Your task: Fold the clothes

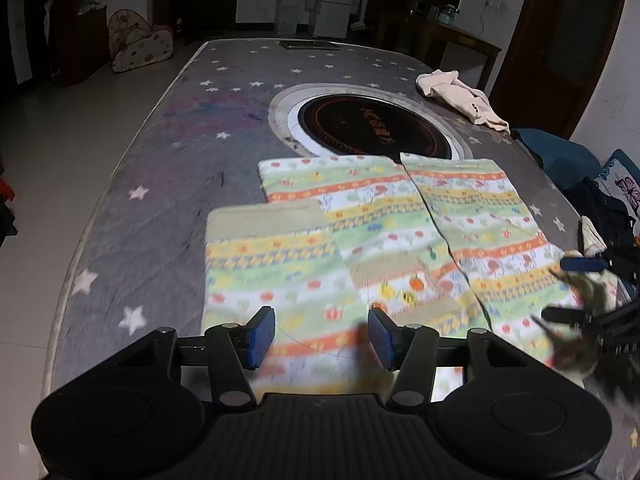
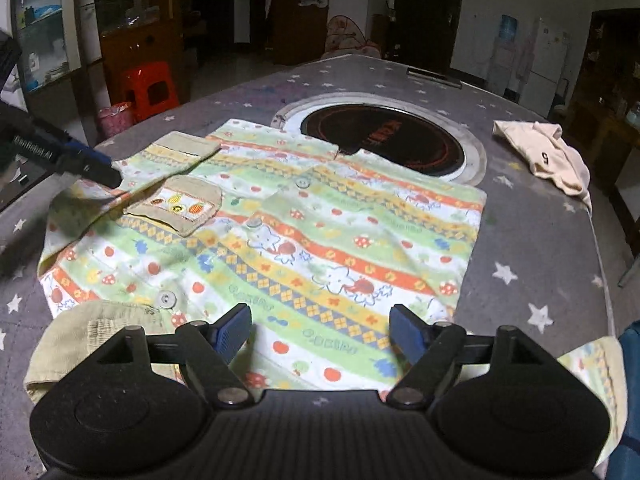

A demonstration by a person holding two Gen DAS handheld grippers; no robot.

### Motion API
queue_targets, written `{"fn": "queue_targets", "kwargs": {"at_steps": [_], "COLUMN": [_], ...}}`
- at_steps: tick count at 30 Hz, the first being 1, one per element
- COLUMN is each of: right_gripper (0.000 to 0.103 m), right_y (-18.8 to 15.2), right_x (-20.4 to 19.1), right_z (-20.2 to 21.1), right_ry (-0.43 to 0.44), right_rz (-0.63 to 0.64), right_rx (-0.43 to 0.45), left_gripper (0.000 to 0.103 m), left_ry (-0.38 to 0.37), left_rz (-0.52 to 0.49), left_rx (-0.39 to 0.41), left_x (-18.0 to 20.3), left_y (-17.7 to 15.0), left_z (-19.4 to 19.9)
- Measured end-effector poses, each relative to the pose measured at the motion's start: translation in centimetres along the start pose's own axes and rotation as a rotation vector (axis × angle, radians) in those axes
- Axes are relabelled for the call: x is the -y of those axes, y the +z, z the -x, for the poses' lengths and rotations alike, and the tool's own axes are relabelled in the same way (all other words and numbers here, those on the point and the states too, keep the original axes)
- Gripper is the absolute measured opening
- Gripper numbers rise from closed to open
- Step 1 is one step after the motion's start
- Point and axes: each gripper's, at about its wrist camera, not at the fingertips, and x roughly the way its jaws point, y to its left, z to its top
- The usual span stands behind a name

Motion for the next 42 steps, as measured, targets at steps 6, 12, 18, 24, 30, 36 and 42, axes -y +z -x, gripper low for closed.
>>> {"fn": "queue_targets", "kwargs": {"at_steps": [6,12,18,24,30,36,42], "right_gripper": [0.083,0.088,0.096,0.103,0.103,0.103,0.103], "right_y": [-0.5,-0.8,-0.9,-1.2,-1.6,-2.0,-2.6], "right_x": [0.4,0.5,0.3,-0.1,-0.2,-0.2,-0.2], "right_z": [-0.9,-1.4,-1.6,-1.7,-1.6,-1.5,-1.4], "right_ry": [0.0,0.003,0.006,0.002,0.001,-0.001,-0.003], "right_rz": [-0.04,-0.051,-0.05,-0.053,-0.056,-0.054,-0.053], "right_rx": [-0.006,-0.009,-0.002,0.011,0.032,0.066,0.106], "left_gripper": [0.057,0.057,0.057,0.045,0.011,0.003,0.003], "left_ry": [0.04,0.091,0.132,0.165,0.164,0.138,0.149], "left_rz": [0.006,0.019,0.011,-0.028,0.011,0.073,0.128], "left_rx": [-0.01,-0.039,-0.043,-0.027,-0.008,0.045,0.115], "left_x": [0.8,1.1,1.4,1.8,0.5,-1.1,-3.8], "left_y": [2.6,4.4,4.9,4.7,4.7,4.5,3.6], "left_z": [-3.0,-6.2,-7.6,-7.7,-6.9,-4.2,0.8]}}
